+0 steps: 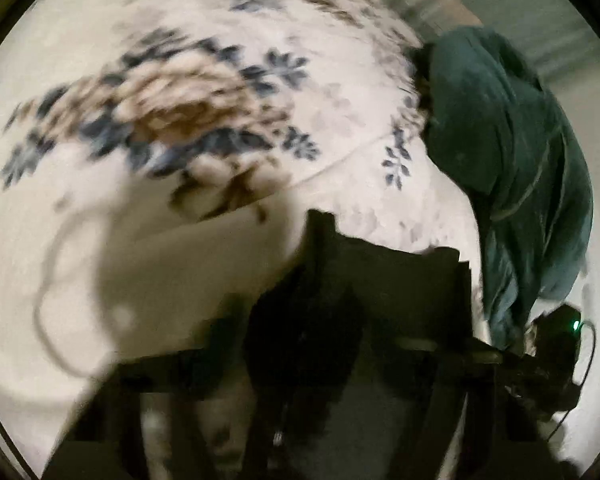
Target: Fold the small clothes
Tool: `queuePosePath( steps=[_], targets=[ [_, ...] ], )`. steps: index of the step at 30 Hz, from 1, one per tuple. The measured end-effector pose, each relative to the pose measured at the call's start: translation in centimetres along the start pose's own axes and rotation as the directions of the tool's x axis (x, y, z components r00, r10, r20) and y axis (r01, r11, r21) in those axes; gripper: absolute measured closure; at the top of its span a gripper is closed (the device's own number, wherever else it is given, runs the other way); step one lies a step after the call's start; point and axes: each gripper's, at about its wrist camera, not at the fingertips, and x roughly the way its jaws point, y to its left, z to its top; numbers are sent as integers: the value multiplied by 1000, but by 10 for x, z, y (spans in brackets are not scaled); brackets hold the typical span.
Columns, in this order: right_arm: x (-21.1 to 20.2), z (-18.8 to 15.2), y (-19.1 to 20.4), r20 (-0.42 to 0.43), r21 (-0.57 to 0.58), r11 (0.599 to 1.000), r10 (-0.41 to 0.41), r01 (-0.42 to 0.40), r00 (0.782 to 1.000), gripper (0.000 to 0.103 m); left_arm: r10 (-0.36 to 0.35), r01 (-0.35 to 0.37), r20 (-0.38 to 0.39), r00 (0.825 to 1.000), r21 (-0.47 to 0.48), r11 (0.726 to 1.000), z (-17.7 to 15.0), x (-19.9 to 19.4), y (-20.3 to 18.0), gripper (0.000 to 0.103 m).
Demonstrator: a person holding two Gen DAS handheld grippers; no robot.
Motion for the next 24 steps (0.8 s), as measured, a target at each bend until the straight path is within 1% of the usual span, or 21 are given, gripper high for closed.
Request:
queuePosePath(
  steps=[1, 3, 4, 5, 6, 8, 9, 10, 11, 12, 13, 14, 15, 17, 18, 19, 20, 21, 22, 23, 24],
  targets=[
    [2, 0, 3, 17, -20, 999, -34, 35, 999, 84, 15, -15, 2, 1000, 23, 1000, 1, 2, -3, 96],
    [-7, 2, 3, 100, -9, 999, -39, 40, 994, 96, 57, -58, 23, 998, 45, 997, 4, 2, -3, 96],
    [-8, 2, 0, 119, 2, 999, -38, 38, 992, 97, 72, -72, 14, 997, 46, 996, 6, 7, 0, 96],
    [-5, 4, -4, 112, 21, 999, -34, 32, 993, 97, 91, -91, -8, 996, 44, 995, 7, 14, 3, 96],
    [1, 5, -7, 95, 33, 998, -48, 45, 994, 97, 99, -99, -17, 995, 37, 994, 7, 19, 6, 95],
    [7, 5, -5, 68, 20, 998, -65, 64, 996, 96, 99, -98, -39, 994, 15, 995, 8, 20, 8, 92],
    [6, 7, -4, 51, 17, 998, -66, 65, 997, 95, 78, -78, -37, 996, -5, 997, 6, 13, 7, 91],
    [3, 8, -4, 33, 18, 998, -60, 60, 998, 92, 49, -50, -30, 998, -31, 998, 3, 0, 6, 80],
    [-6, 8, -4, 24, 17, 998, -64, 64, 998, 79, 39, -39, -18, 999, -42, 998, -2, -11, 5, 70],
    [-15, 6, -4, 24, 7, 998, -68, 68, 997, 56, 23, -23, -6, 1000, -52, 998, -9, -23, 4, 32],
    [-22, 4, -3, 16, -7, 998, -60, 60, 998, 43, 6, -6, 11, 1000, -67, 998, -21, -38, 4, 4],
    [-27, 0, -2, 5, -19, 999, -50, 50, 999, 26, -1, 4, 36, 999, -92, 996, -39, -55, 5, 4],
    [-33, -4, -2, -16, -48, 998, -40, 40, 999, 23, -22, 28, 50, 998, -117, 993, -59, -69, 7, 4],
    [-39, -14, -4, -58, -82, 996, -50, 45, 997, 20, -10, 19, 55, 998, -170, 985, -94, -86, 13, 4],
    [-40, -20, -7, -83, -94, 995, -47, 39, 995, 16, -11, 22, 56, 998, -201, 979, -111, -92, 16, 4],
    [-39, -25, -9, -106, -101, 995, -35, 24, 994, 13, 0, 13, 54, 999, -243, 970, -133, -98, 20, 4],
    [-37, -29, -12, -131, -107, 994, -24, 10, 991, 9, 9, 9, 59, 998, -300, 954, -156, -103, 26, 4],
    [-33, -31, -17, -153, -113, 994, -16, -2, 988, 8, 0, 22, 62, 998, -351, 936, -176, -105, 31, 4],
    [-28, -32, -22, -164, -113, 994, -15, -4, 986, 8, -14, 38, 61, 998, -414, 909, -196, -105, 36, 4],
    [-22, -31, -26, -173, -107, 994, -2, -17, 985, 8, -60, 83, 64, 996, -484, 871, -218, -99, 40, 4],
    [-16, -29, -30, -184, -95, 994, 34, -52, 982, 8, -124, 140, 66, 990, -541, 830, -234, -87, 42, 4]
  ],
)
